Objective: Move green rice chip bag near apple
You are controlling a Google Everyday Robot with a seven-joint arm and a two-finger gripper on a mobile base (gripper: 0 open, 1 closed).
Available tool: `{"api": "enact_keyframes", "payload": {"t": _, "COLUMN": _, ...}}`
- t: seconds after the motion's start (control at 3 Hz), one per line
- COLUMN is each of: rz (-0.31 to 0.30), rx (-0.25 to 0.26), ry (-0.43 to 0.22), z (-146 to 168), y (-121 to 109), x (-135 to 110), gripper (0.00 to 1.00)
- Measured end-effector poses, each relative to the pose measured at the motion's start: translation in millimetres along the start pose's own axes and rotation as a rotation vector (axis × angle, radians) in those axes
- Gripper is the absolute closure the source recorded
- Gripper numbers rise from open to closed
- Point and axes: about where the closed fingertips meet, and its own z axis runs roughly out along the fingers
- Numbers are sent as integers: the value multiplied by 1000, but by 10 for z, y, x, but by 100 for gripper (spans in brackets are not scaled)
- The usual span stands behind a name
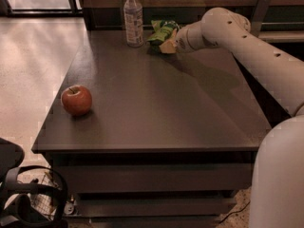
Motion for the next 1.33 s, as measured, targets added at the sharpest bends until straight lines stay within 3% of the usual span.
{"api": "enact_keyframes", "payload": {"t": 0.33, "rz": 0, "rx": -4, "ry": 2, "z": 26, "y": 20, "x": 9, "gripper": 100}}
{"api": "enact_keyframes", "payload": {"t": 0.67, "rz": 0, "rx": -4, "ry": 2, "z": 26, "y": 20, "x": 9, "gripper": 100}}
{"api": "enact_keyframes", "payload": {"t": 1.33, "rz": -79, "rx": 87, "ry": -63, "z": -367, "y": -151, "x": -374, "gripper": 100}}
